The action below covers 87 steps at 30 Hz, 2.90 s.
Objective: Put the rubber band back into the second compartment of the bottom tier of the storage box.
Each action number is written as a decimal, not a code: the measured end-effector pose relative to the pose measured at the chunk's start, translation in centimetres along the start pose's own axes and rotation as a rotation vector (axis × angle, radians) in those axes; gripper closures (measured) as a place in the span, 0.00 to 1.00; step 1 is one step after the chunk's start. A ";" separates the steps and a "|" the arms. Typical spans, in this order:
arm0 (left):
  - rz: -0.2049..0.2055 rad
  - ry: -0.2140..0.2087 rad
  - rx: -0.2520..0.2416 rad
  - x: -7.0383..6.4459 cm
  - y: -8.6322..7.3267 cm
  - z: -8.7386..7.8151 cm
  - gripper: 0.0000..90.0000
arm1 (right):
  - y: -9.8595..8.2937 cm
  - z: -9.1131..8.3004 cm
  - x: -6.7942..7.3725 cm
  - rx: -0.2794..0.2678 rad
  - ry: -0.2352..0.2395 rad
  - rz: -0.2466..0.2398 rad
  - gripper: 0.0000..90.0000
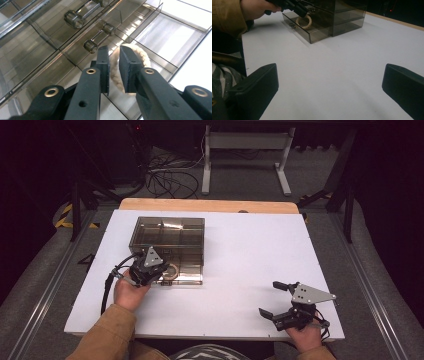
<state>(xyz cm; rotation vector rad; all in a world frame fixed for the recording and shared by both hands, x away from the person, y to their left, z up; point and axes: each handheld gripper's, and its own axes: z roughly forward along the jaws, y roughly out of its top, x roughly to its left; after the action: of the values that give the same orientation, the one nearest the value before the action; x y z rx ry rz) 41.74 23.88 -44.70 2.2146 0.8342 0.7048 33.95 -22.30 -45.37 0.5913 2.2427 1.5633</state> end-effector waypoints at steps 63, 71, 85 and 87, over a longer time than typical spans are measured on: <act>-0.120 -0.188 -0.348 -0.9 1.5 -7.4 0.07 | -0.1 -0.1 0.0 0.000 0.002 0.001 0.01; -0.095 -0.158 -0.385 -0.8 0.0 -8.7 0.05 | -0.1 -0.1 0.0 0.000 0.001 0.001 0.01; -0.109 -0.125 -0.412 -0.6 -3.8 -10.0 0.03 | 0.0 -0.1 0.0 0.010 -0.002 -0.001 0.01; -0.113 -0.116 -0.408 -0.5 -4.4 -10.1 0.03 | 0.0 -0.1 0.0 0.010 -0.003 -0.002 0.01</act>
<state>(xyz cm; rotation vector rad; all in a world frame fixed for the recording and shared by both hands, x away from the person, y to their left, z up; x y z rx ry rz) 33.07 29.94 -41.64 1.8099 0.6823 0.6225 33.89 -22.34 -45.34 0.5943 2.2497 1.5500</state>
